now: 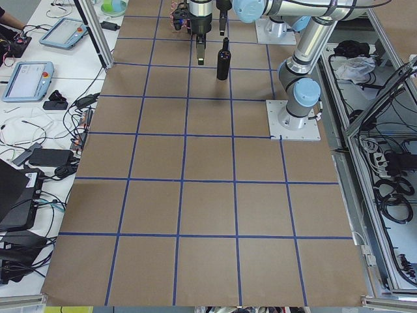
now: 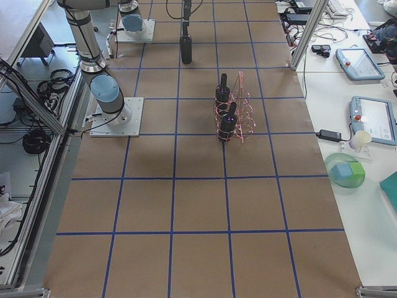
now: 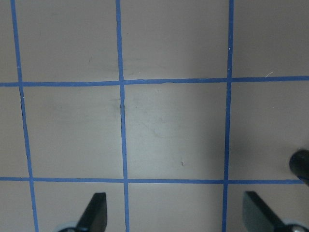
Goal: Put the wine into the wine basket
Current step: 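Lower the right gripper over the top of the upright bottle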
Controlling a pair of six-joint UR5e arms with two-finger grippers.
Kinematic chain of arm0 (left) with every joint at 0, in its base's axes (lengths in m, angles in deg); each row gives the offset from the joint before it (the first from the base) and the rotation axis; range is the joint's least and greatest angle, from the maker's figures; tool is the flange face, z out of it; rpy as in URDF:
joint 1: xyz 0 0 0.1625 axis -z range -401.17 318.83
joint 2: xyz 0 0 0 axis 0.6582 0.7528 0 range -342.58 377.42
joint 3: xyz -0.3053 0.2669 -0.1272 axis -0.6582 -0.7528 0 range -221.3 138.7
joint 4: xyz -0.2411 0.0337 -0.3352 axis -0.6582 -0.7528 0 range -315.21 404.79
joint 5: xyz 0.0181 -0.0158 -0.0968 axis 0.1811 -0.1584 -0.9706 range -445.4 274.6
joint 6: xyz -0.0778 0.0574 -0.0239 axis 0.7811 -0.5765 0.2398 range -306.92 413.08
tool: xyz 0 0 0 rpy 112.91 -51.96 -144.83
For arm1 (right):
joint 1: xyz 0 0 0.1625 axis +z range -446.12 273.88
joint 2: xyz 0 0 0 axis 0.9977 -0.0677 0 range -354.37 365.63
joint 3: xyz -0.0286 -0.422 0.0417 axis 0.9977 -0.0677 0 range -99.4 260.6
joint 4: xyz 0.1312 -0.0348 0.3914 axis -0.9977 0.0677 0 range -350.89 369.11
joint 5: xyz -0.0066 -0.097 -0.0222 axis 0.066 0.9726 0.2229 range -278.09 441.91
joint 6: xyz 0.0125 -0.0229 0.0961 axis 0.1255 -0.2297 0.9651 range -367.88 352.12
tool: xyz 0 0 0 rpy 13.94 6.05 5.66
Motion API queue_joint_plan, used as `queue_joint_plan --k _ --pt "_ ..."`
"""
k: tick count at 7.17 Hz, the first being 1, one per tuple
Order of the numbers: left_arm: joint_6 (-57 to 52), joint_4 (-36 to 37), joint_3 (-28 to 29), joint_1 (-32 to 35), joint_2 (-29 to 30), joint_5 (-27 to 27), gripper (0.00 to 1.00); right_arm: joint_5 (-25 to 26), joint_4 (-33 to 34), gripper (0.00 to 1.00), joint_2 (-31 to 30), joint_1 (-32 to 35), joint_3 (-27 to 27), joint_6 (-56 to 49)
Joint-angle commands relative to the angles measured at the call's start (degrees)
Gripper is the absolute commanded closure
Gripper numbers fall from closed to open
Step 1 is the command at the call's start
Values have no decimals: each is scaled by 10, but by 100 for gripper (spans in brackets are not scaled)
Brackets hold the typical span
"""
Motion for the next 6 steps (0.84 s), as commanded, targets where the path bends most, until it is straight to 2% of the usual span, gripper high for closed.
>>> queue_joint_plan --k 1,6 --pt "-2 -4 -1 -9 0 -50 0 -3 19 1 12 8 9 5" --pt "5 -21 -7 -15 -4 -40 0 -12 33 7 34 19 25 5"
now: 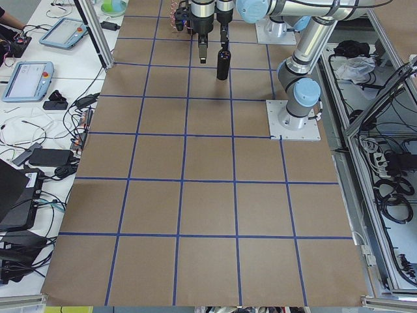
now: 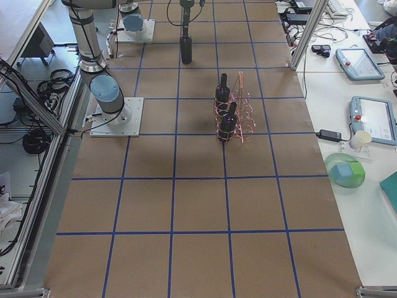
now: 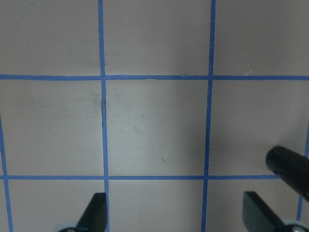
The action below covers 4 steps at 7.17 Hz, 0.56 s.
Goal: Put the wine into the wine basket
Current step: 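Lower the right gripper over the top of the upright bottle, then close the right gripper around the bottle neck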
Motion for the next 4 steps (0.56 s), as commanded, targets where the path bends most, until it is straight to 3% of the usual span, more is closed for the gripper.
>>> queue_joint_plan --k 1,3,4 --pt "0 -4 -5 -1 2 1 0 -2 7 7 7 1 11 -1" --pt "-4 -4 -5 -1 3 0 0 -8 24 9 18 1 12 1" --pt "-4 -4 -5 -1 3 0 0 -31 26 17 18 0 12 1"
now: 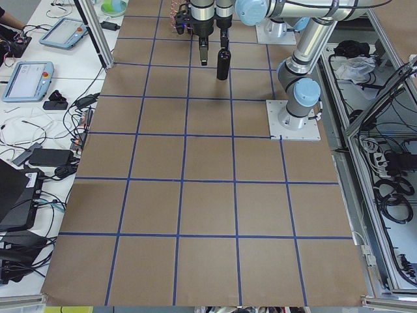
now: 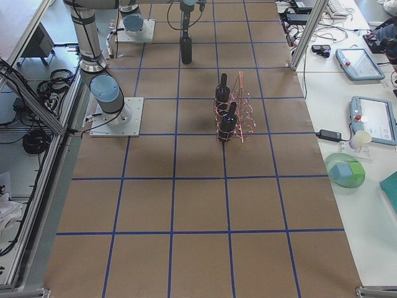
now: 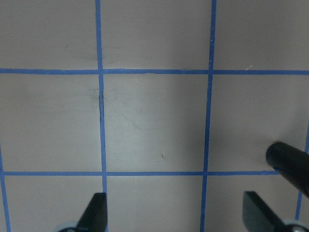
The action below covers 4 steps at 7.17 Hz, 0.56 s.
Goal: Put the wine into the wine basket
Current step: 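Close the right gripper around the bottle neck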
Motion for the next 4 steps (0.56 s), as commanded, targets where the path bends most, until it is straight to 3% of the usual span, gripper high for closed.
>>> queue_joint_plan --k 1,4 --pt "-1 1 -1 0 1 0 0 -20 6 22 3 -1 0 1" --pt "-2 6 0 -5 2 -1 0 -22 5 27 1 -1 0 2"
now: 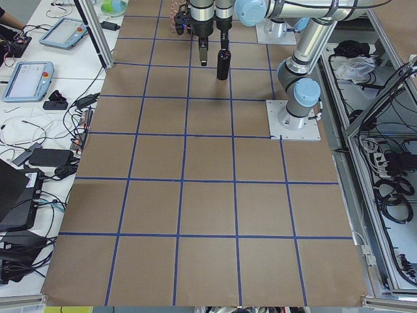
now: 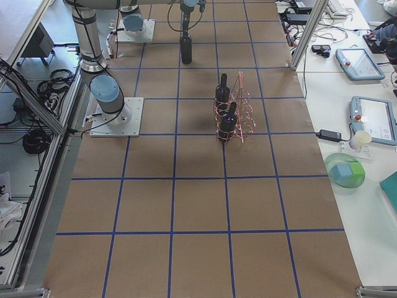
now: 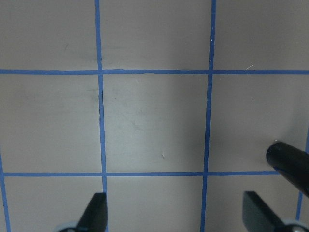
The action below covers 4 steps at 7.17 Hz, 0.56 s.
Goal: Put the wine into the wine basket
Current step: 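Close the right gripper around the bottle neck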
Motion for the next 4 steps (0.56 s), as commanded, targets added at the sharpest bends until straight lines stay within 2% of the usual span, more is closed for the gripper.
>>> queue_joint_plan --k 1,2,4 --pt "-1 4 0 -4 0 0 0 -1 -2 30 -1 0 0 1" --pt "-1 3 0 -4 1 0 0 -1 -5 39 0 0 0 0" --pt "-1 4 0 -4 1 -1 0 0 -5 76 2 -1 -1 -4"
